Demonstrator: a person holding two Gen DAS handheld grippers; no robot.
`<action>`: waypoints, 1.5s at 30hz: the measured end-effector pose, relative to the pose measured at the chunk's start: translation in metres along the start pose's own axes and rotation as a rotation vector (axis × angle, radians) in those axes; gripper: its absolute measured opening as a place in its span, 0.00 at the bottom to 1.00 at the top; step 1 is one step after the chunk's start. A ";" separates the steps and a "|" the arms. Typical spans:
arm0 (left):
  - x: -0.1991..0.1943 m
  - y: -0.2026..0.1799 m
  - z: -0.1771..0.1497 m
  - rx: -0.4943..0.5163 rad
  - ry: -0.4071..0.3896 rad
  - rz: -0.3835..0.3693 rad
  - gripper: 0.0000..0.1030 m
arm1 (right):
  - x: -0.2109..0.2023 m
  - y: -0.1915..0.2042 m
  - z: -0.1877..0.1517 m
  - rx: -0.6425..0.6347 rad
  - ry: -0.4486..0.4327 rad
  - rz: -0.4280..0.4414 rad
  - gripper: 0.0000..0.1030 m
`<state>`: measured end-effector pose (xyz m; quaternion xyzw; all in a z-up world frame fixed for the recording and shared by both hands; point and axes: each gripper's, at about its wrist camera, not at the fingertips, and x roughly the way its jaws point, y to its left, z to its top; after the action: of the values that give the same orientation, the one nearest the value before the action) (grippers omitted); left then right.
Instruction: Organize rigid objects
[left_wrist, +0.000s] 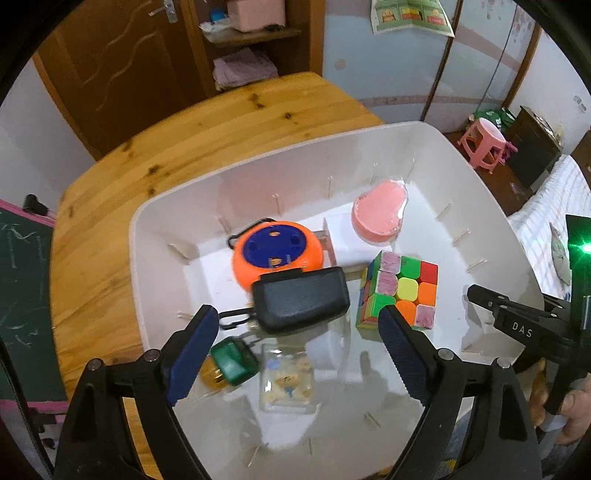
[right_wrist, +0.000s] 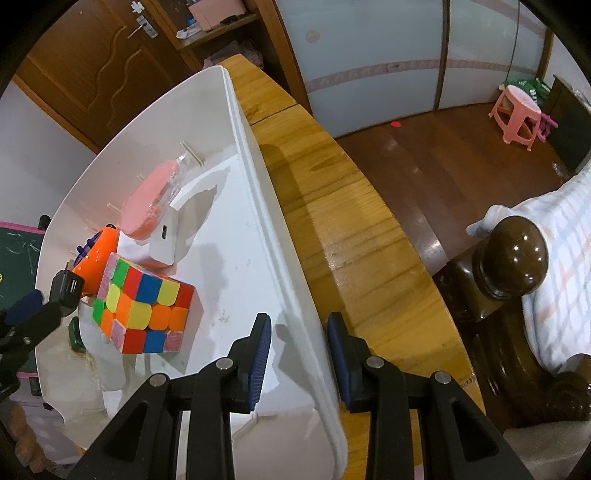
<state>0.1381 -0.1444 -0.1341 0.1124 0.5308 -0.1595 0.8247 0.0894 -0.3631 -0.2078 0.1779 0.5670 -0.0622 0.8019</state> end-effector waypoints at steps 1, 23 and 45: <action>-0.007 0.002 -0.002 -0.005 -0.013 0.005 0.87 | -0.003 0.001 -0.001 -0.003 -0.005 -0.006 0.32; -0.103 0.044 -0.056 -0.168 -0.146 0.063 0.87 | -0.070 0.016 -0.023 -0.021 -0.123 -0.088 0.33; -0.167 0.100 -0.093 -0.408 -0.220 0.178 0.87 | -0.195 0.155 -0.054 -0.427 -0.409 0.052 0.33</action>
<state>0.0338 0.0047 -0.0182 -0.0280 0.4470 0.0131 0.8940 0.0202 -0.2204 -0.0086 0.0034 0.3890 0.0446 0.9202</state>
